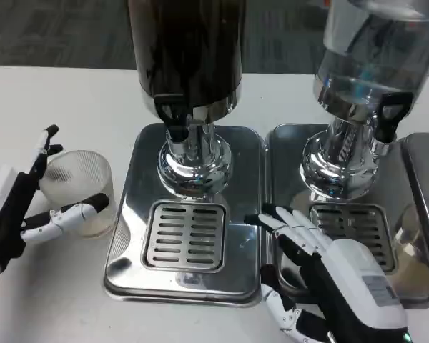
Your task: Grasp the cup under the faucet to collect the drink, then remove the cup.
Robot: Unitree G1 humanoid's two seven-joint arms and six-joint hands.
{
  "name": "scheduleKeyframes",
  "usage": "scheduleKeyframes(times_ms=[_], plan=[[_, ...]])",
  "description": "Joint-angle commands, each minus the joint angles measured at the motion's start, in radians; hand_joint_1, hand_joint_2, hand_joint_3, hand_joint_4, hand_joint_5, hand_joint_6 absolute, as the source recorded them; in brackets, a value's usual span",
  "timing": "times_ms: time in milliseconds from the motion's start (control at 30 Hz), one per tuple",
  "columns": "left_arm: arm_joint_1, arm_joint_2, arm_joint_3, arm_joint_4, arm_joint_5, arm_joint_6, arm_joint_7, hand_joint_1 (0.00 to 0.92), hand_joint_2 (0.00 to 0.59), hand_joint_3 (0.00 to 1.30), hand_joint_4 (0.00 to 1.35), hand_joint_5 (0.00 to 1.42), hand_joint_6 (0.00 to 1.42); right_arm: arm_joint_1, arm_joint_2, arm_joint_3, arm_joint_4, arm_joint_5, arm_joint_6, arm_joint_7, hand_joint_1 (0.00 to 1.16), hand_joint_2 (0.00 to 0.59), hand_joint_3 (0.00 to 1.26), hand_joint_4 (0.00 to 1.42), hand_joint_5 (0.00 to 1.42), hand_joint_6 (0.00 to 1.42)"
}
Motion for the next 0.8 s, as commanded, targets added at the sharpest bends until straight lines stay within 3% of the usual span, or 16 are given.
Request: scheduleKeyframes(times_ms=[33,467,600,800], plan=[[0.004,-0.002,-0.034,0.025,0.035,0.029,-0.021,0.208,0.042,0.00,0.08,0.34,0.35,-0.003,0.004,-0.008,-0.002,0.001,-0.013,-0.009,0.55,0.586,0.21,0.09,0.06,0.16],[-0.003,-0.001,-0.052,0.047,0.017,0.017,-0.041,0.201,0.035,0.00,0.06,0.33,0.36,0.005,0.003,-0.012,-0.010,0.012,-0.011,-0.001,0.55,0.586,0.21,0.09,0.07,0.16],[-0.004,-0.002,-0.058,0.048,0.024,0.018,-0.036,0.267,0.047,0.00,0.08,0.36,0.40,0.009,0.001,-0.014,-0.012,0.014,-0.013,-0.002,0.55,0.586,0.21,0.09,0.07,0.16],[-0.007,-0.003,-0.073,0.048,0.037,0.024,-0.032,0.287,0.048,0.00,0.08,0.37,0.40,0.013,-0.002,-0.020,-0.015,0.019,-0.012,0.003,0.56,0.586,0.21,0.09,0.07,0.16]])
